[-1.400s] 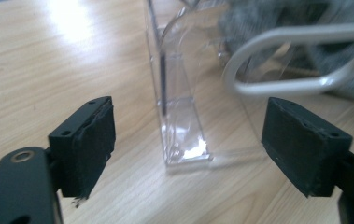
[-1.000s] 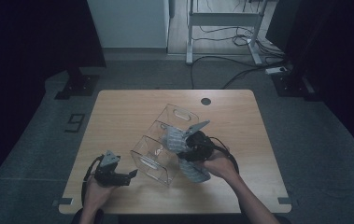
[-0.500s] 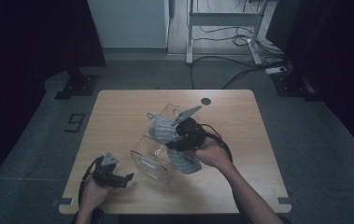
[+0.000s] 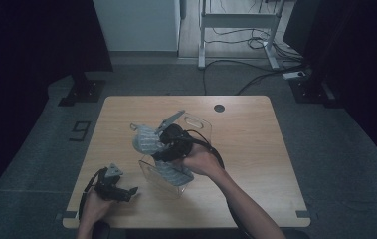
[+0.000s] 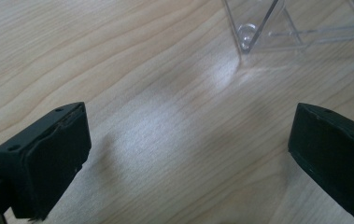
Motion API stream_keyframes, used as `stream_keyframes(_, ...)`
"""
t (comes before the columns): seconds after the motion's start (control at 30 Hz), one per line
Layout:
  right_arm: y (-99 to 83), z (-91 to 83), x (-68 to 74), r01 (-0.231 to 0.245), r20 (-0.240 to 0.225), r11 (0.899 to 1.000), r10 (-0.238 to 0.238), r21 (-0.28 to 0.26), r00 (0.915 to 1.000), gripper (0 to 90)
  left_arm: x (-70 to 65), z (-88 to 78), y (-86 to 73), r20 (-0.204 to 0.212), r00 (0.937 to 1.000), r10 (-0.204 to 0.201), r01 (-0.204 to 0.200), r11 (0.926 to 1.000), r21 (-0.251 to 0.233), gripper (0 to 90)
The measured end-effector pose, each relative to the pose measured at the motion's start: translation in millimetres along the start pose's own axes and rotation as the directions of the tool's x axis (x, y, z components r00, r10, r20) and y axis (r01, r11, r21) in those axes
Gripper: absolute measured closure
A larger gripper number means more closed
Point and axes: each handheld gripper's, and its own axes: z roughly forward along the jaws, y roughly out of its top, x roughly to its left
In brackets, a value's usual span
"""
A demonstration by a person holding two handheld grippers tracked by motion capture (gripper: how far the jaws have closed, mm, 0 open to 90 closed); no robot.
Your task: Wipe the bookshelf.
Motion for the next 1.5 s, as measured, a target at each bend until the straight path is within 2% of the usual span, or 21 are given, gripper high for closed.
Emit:
stream_keyframes(0.23, 9.4, 32.0, 6.3, 0.02, -0.005, 0.999, -0.02, 0.049, 0.9998, 66.8, 9.8, -1.7, -7.6, 0.019, 0.9998, -0.003, 0.003, 1.0, 0.006, 0.0)
stream_keyframes(0.3, 11.0, 46.8, 9.6, 0.025, -0.01, 0.997, -0.024, 0.076, 0.9997, 66.5, 11.1, -1.2, -8.9, 0.022, 0.9997, -0.006, 0.006, 0.9999, 0.012, 0.0)
stream_keyframes(0.37, 11.3, 50.4, 10.3, 0.026, -0.011, 0.996, -0.025, 0.084, 0.9996, 66.4, 10.8, -0.9, -8.8, 0.024, 0.9997, -0.004, 0.003, 0.9999, 0.013, 0.0)
stream_keyframes(0.43, 11.6, 63.9, 13.2, 0.037, 0.002, 0.992, -0.038, 0.12, 0.9993, 66.4, 9.6, -0.1, -8.1, 0.027, 0.9996, 0.003, -0.003, 0.9999, 0.017, 0.0)
stream_keyframes(0.47, 11.6, 63.9, 13.2, 0.037, 0.002, 0.992, -0.038, 0.12, 0.9993, 66.4, 9.6, -0.1, -8.1, 0.027, 0.9996, 0.003, -0.003, 0.9999, 0.017, 0.0)
stream_keyframes(0.5, 11.4, 70.3, 15.3, 0.048, 0.021, 0.989, -0.052, 0.142, 0.9984, 67.3, 8.3, 1.0, -7.8, 0.03, 0.9996, 0.004, -0.005, 0.9998, 0.022, 0.0)
stream_keyframes(0.67, 11.1, 75.9, 16.0, 0.043, 0.042, 0.986, -0.051, 0.163, 0.9978, 69.1, 7.2, 2.8, -7.8, 0.026, 0.9996, 0.012, -0.013, 0.9992, 0.037, 0.0)
stream_keyframes(0.83, 10.3, 75.4, 17.8, 0.055, 0.053, 0.986, -0.064, 0.159, 0.9965, 68.3, 7.3, 2.8, -7.7, 0.024, 0.9997, 0.009, -0.01, 0.9992, 0.038, 0.0)
stream_keyframes(1.0, 7.5, 69.8, 17.6, 0.057, 0.045, 0.989, -0.063, 0.139, 0.997, 66.8, 7.1, 3.0, -7.6, 0.018, 0.9998, 0.01, -0.011, 0.9991, 0.042, 0.0)
stream_keyframes(1.5, -14.8, 46.5, 14.7, 0.035, 0.045, 0.993, -0.04, 0.117, 0.9982, 65.8, 5.4, 3.8, -7.3, 0.0, 0.9999, 0.014, -0.014, 0.9989, 0.045, 0.0)
